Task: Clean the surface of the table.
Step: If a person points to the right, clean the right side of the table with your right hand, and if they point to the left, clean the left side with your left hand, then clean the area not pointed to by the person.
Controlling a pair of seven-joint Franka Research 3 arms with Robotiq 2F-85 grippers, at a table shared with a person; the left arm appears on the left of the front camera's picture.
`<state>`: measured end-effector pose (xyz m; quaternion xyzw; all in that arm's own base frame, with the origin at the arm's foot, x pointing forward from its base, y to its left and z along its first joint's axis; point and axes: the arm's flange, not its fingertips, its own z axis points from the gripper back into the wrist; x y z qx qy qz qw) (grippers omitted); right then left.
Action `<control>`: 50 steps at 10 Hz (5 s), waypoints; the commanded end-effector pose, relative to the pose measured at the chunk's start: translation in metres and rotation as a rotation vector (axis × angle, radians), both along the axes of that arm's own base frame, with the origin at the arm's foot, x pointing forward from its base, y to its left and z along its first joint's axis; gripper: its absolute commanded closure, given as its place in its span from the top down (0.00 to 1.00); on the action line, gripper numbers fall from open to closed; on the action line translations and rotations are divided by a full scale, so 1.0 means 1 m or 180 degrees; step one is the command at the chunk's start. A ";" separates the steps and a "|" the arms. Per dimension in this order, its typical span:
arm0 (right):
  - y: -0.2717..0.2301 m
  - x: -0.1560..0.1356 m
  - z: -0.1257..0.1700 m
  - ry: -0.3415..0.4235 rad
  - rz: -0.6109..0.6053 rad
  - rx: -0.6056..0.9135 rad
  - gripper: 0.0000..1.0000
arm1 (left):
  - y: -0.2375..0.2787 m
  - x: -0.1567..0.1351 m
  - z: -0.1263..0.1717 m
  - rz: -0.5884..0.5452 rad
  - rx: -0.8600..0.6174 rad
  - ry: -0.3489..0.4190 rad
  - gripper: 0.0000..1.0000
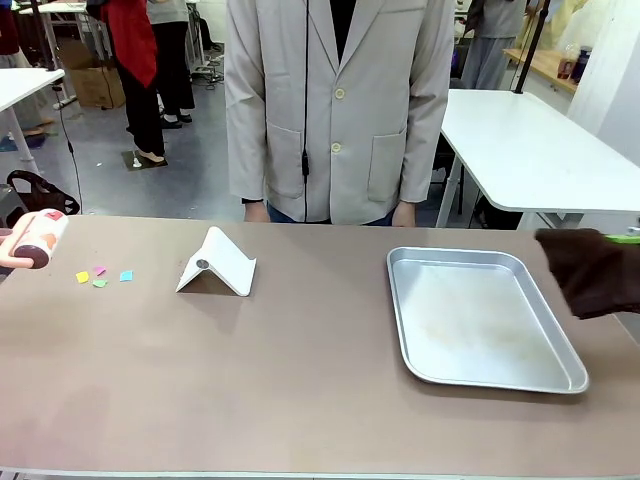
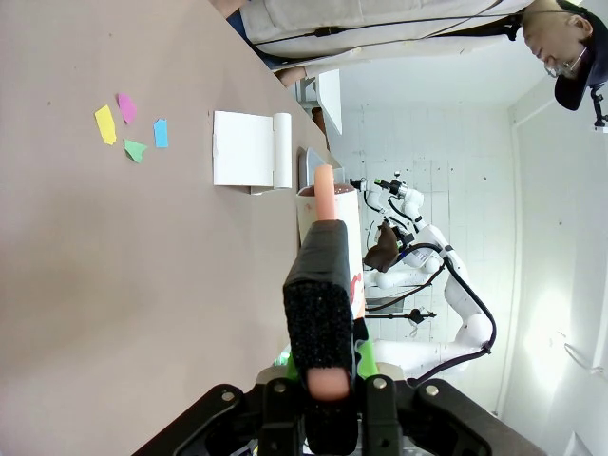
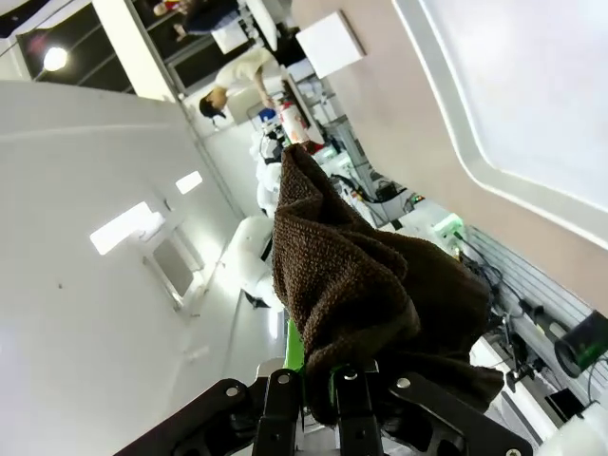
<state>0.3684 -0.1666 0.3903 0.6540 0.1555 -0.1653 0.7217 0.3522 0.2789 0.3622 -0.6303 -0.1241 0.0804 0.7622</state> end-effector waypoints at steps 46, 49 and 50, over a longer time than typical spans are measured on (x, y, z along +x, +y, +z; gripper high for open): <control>-0.082 -0.031 -0.040 -0.0065 -0.0444 0.0001 0.11 | -0.072 0.124 -0.030 0.0056 0.2066 0.0696 0.22; -0.082 -0.031 -0.040 -0.0065 -0.0444 0.0001 0.11 | -0.113 0.142 -0.027 -0.0116 0.2065 0.0590 0.22; -0.082 -0.031 -0.040 -0.0065 -0.0444 0.0001 0.11 | -0.126 0.148 -0.026 -0.0170 0.2057 0.0567 0.22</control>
